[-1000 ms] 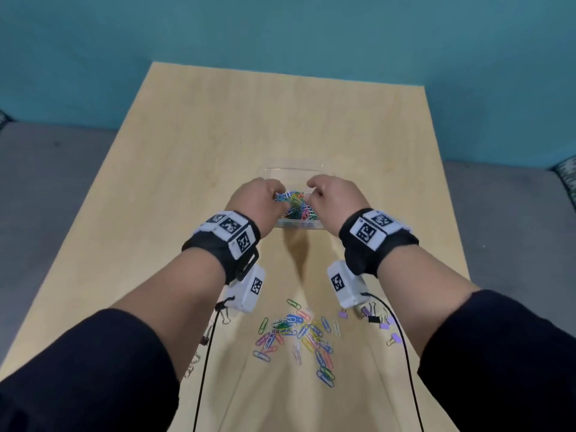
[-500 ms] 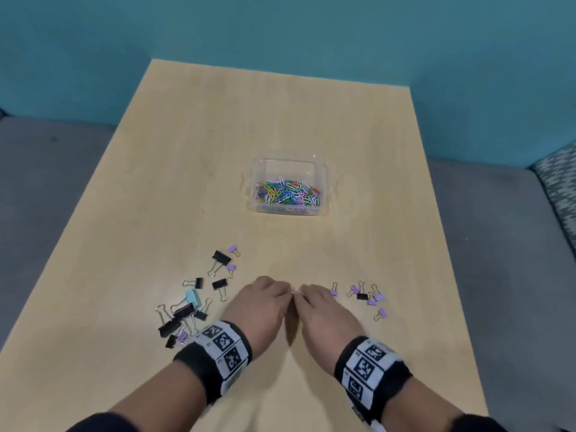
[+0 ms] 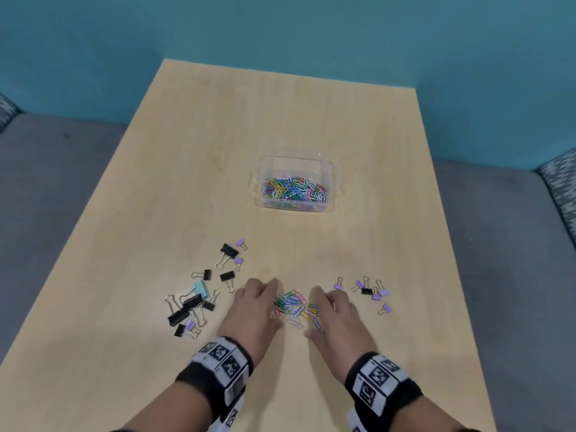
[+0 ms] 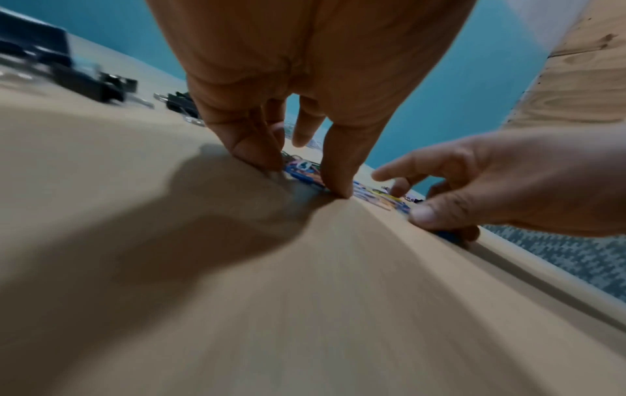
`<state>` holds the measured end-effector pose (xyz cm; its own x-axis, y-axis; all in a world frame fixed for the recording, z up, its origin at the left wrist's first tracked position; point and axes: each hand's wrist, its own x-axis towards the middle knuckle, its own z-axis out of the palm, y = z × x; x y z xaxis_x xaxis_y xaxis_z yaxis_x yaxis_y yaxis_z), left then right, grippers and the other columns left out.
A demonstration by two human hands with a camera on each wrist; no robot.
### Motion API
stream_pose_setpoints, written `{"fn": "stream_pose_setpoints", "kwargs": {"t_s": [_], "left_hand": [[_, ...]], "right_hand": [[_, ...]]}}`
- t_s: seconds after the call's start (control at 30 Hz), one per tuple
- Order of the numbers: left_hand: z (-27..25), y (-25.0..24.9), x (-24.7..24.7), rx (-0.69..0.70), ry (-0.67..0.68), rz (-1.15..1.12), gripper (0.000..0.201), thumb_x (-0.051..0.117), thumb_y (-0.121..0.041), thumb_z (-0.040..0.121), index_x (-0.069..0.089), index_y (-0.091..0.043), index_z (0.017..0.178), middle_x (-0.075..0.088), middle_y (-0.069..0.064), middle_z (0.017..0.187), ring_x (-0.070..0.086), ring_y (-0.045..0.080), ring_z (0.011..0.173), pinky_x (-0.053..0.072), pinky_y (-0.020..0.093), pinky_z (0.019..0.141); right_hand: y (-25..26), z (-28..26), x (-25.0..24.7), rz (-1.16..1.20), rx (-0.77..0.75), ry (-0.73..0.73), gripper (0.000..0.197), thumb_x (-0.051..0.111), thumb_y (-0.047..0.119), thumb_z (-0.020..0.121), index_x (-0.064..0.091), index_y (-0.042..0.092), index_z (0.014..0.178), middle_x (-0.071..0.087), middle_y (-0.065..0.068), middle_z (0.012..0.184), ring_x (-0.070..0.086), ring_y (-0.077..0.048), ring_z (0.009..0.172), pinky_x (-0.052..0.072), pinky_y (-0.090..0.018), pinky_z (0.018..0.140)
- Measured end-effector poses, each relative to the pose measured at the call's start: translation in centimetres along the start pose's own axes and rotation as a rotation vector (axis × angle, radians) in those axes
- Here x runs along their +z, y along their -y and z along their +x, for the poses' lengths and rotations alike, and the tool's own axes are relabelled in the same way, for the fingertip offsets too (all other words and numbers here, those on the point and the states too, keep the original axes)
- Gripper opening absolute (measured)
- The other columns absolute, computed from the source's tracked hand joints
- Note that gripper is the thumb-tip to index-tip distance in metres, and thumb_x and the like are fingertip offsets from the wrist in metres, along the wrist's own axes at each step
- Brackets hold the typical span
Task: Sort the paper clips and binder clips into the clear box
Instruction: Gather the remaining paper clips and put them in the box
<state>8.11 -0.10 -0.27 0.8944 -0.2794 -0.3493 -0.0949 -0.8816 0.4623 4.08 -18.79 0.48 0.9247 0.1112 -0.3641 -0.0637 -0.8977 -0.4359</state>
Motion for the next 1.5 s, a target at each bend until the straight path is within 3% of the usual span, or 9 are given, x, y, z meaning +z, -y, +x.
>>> {"fn": "stream_pose_setpoints", "kwargs": {"t_s": [0.13,0.27,0.47,0.67,0.83,0.93,1.1,1.3,1.5], "left_hand": [[2.4,-1.0,0.4,0.062,-0.009,0.057,0.029,0.060,-0.020,0.084,0.053,-0.023,0.112,0.040,-0.001,0.106,0.043,0.020,0.093,0.046,0.034,0.081],[3.4,-1.1,0.4,0.084,-0.013,0.124,0.009,0.049,-0.016,0.090,0.054,-0.017,0.097,0.042,0.002,0.096,0.037,0.017,0.077,0.036,0.030,0.066],[3.7,-0.7,-0.1,0.082,-0.011,0.129,0.010,0.053,-0.006,0.085,0.053,-0.015,0.082,0.040,-0.001,0.084,0.042,0.020,0.064,0.031,0.030,0.056],[3.2,-0.2,-0.9,0.030,0.017,-0.013,0.007,0.055,-0.021,0.089,0.058,-0.016,0.084,0.047,-0.003,0.086,0.054,0.021,0.073,0.041,0.031,0.062],[3.0,-0.1,-1.5,-0.032,0.058,-0.075,0.011,0.051,-0.022,0.091,0.060,-0.020,0.084,0.049,-0.006,0.085,0.052,0.014,0.074,0.032,0.024,0.060],[2.9,0.2,-2.1,-0.044,0.090,-0.110,0.011,0.052,-0.022,0.089,0.061,-0.021,0.083,0.052,-0.005,0.084,0.053,0.014,0.076,0.039,0.027,0.065],[3.5,0.0,-4.1,-0.075,0.085,-0.263,0.012,0.062,-0.027,0.085,0.060,-0.028,0.073,0.058,-0.007,0.075,0.058,0.012,0.067,0.046,0.026,0.063],[9.6,-2.1,-9.8,-0.070,-0.094,-0.524,0.020,0.067,-0.011,0.082,0.061,-0.022,0.066,0.057,0.001,0.057,0.054,0.016,0.044,0.043,0.023,0.045],[17.4,-4.2,-14.2,-0.002,-0.257,-0.455,0.010,0.066,-0.017,0.079,0.063,-0.021,0.070,0.059,-0.003,0.060,0.063,0.027,0.062,0.054,0.036,0.060]], "right_hand": [[1.4,3.1,0.2,-0.036,-0.049,-0.055,0.030,0.055,0.019,0.090,0.047,0.021,0.119,0.037,-0.001,0.114,0.042,-0.023,0.099,0.045,-0.030,0.076],[1.6,4.6,-0.2,-0.088,-0.088,-0.022,0.021,0.047,0.005,0.089,0.050,0.015,0.108,0.042,-0.005,0.111,0.042,-0.023,0.093,0.045,-0.034,0.071],[1.5,5.0,-1.1,-0.100,-0.106,0.037,0.029,0.045,-0.008,0.080,0.045,0.018,0.093,0.042,-0.004,0.099,0.036,-0.021,0.080,0.031,-0.032,0.064],[0.9,5.0,-1.4,-0.041,-0.054,0.036,0.021,0.046,0.004,0.089,0.036,0.022,0.084,0.034,0.005,0.087,0.035,-0.020,0.070,0.015,-0.020,0.048],[0.3,5.1,-1.8,0.051,0.006,0.076,0.016,0.043,0.004,0.087,0.050,0.017,0.086,0.047,0.002,0.087,0.048,-0.021,0.072,0.034,-0.029,0.058],[0.0,5.2,-2.4,0.174,0.049,0.094,0.017,0.045,0.006,0.086,0.053,0.020,0.081,0.054,0.003,0.085,0.053,-0.017,0.076,0.041,-0.029,0.064],[0.4,5.9,-4.3,0.573,0.224,0.125,0.016,0.052,0.003,0.079,0.058,0.016,0.072,0.061,0.001,0.067,0.058,-0.015,0.048,0.041,-0.022,0.044],[2.0,11.6,-10.7,0.770,0.175,-0.063,0.017,0.056,-0.007,0.079,0.060,0.008,0.072,0.056,0.004,0.051,0.054,-0.017,0.042,0.038,-0.018,0.039],[3.5,18.7,-15.4,0.746,0.136,-0.251,0.021,0.057,-0.005,0.081,0.057,0.012,0.070,0.056,-0.005,0.062,0.055,-0.014,0.043,0.049,-0.026,0.045]]}}
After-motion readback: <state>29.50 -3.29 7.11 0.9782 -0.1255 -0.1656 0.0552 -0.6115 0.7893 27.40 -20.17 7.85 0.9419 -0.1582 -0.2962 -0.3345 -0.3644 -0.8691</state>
